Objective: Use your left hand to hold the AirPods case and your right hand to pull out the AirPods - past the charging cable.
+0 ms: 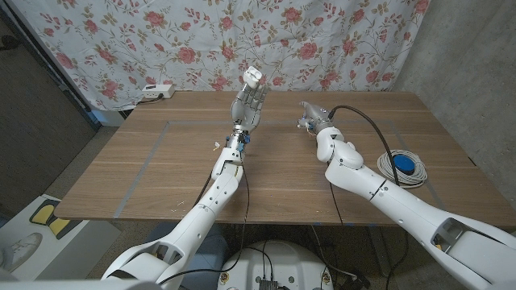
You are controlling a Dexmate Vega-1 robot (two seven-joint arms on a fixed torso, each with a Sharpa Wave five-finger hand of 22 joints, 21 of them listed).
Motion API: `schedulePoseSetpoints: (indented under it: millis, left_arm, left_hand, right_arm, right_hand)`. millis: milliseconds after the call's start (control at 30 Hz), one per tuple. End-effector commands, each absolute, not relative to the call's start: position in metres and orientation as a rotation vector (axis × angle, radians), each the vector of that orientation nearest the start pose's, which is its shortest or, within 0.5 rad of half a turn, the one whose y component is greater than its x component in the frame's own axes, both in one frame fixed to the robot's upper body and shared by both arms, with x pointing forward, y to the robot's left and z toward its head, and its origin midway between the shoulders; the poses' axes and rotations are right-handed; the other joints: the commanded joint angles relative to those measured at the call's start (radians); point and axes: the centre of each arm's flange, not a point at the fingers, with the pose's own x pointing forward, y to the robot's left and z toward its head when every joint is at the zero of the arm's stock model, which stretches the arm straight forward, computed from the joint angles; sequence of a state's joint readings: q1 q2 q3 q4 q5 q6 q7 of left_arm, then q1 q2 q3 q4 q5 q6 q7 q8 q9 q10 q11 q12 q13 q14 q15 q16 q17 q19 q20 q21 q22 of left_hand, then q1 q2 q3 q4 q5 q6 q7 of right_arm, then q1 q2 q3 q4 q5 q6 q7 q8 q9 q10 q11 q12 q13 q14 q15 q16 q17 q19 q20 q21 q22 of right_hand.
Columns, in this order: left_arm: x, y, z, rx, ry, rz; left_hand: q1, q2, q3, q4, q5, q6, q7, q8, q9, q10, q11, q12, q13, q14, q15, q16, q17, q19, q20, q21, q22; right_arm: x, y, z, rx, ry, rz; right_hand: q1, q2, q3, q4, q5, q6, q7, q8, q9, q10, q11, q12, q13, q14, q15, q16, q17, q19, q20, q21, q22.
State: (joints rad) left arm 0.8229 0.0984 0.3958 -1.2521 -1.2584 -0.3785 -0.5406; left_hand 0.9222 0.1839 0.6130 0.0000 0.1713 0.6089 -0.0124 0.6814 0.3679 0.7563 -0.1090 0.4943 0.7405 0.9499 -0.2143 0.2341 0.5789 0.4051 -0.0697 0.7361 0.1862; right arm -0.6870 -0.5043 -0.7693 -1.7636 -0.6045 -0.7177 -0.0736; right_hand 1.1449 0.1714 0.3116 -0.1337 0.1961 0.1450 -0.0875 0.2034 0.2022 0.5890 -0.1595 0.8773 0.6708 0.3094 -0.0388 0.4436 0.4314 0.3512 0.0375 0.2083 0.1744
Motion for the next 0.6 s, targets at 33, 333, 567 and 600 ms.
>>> schedulePoseSetpoints:
  millis: [33,333,567,600]
  left_arm:
    - [0.623,0.122,-0.007,-0.88,-0.784,-0.792]
    - [0.623,0.123,-0.007,-0.881,-0.783,-0.792]
    - [0.623,0.123,-0.007,-0.885,-0.784,-0.795]
    - [0.623,0.124,-0.007,-0.881,-0.782,-0.786]
  left_hand:
    - [0.009,0.014,0.043,-0.038,0.009,0.081,-0.052,0.068,0.303,0.044,-0.042,-0.002,0.002,-0.001,0.002,-0.001,0.002,0.001,-0.001,0.006,0.0]
    - [0.009,0.014,0.043,-0.039,0.009,0.084,-0.051,0.069,0.302,0.045,-0.041,-0.002,0.003,-0.001,0.002,-0.001,0.003,-0.001,-0.001,0.009,0.0]
    - [0.009,0.014,0.043,-0.04,0.009,0.084,-0.052,0.07,0.301,0.048,-0.039,-0.002,0.001,-0.002,0.001,-0.001,0.002,-0.002,0.0,0.011,0.0]
    - [0.009,0.014,0.043,-0.04,0.009,0.084,-0.051,0.069,0.3,0.048,-0.04,-0.002,0.002,-0.002,0.001,-0.001,0.002,-0.001,-0.001,0.012,-0.001]
  right_arm:
    - [0.62,-0.14,0.006,-1.246,-0.398,-0.208]
    - [0.627,-0.142,-0.002,-1.253,-0.372,-0.21]
    - [0.63,-0.143,-0.006,-1.256,-0.353,-0.21]
    - [0.631,-0.143,-0.007,-1.256,-0.351,-0.211]
  right_hand:
    - [0.007,0.002,-0.003,0.002,-0.001,0.008,-0.001,-0.003,0.004,-0.002,-0.01,0.005,0.002,0.005,-0.166,-0.001,0.001,0.006,-0.003,-0.001,0.002]
    - [0.007,0.007,-0.004,0.004,-0.001,0.008,-0.005,-0.005,0.004,-0.017,-0.014,0.008,0.009,-0.008,-0.163,-0.006,0.004,-0.001,-0.004,-0.004,0.002]
    - [0.007,0.009,-0.005,0.005,-0.001,0.008,-0.006,-0.006,0.004,-0.021,-0.02,0.012,0.012,-0.013,-0.158,-0.009,0.005,-0.004,-0.001,-0.005,0.002]
    - [0.007,0.009,-0.005,0.006,-0.001,0.008,-0.006,-0.006,0.004,-0.02,-0.021,0.012,0.011,-0.014,-0.158,-0.009,0.005,-0.004,-0.001,-0.006,0.002]
